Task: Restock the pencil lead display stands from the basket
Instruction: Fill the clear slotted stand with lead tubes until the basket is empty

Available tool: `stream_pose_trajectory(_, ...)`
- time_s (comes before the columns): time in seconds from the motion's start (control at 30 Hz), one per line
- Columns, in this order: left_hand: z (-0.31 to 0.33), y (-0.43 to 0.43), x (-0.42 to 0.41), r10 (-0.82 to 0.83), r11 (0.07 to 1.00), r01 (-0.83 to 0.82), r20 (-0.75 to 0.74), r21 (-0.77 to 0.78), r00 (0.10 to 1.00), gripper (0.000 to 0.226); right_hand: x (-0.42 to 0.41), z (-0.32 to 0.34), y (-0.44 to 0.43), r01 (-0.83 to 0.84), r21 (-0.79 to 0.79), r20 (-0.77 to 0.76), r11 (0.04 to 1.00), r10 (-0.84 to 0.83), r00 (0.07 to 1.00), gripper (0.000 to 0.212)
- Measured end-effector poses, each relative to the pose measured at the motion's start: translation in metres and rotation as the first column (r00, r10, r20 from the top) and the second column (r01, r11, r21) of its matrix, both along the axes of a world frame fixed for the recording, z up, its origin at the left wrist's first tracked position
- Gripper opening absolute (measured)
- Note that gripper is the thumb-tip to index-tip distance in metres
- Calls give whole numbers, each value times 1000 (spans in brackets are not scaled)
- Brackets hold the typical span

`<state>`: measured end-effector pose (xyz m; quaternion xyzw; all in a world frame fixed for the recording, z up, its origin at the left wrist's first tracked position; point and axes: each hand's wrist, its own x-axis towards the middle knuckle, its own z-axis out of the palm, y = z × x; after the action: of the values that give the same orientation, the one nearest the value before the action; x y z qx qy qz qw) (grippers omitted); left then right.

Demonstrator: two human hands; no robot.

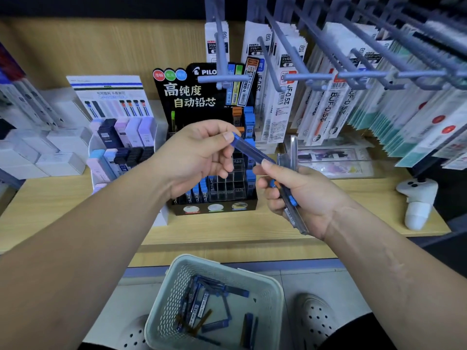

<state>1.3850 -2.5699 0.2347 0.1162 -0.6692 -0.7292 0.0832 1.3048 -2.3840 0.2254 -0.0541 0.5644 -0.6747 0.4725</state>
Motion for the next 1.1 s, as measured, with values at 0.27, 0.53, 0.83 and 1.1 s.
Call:
stream_pose_trajectory(0.27,5,-2,-8,-32,999,32,1,16,999,18,-9,4,6,85,-106,57,991,-79,995,19)
stream_pose_trajectory(0.53,-1,26,-24,267,963,-268,30,40,963,10,-10,-3,8,106,6,-201,994,-103,974,8)
stream_pose_trajectory(0.83,2,15,-13,268,824,-201,52,-530,962,14,-25,-3,25,100,154,-322,983,-46,946,9)
stream_pose_trajectory(1.1,-29,31,-4,99,539,-55,-2,-841,995,16,-33,-13,33,172,139,-304,975,-123,945,14)
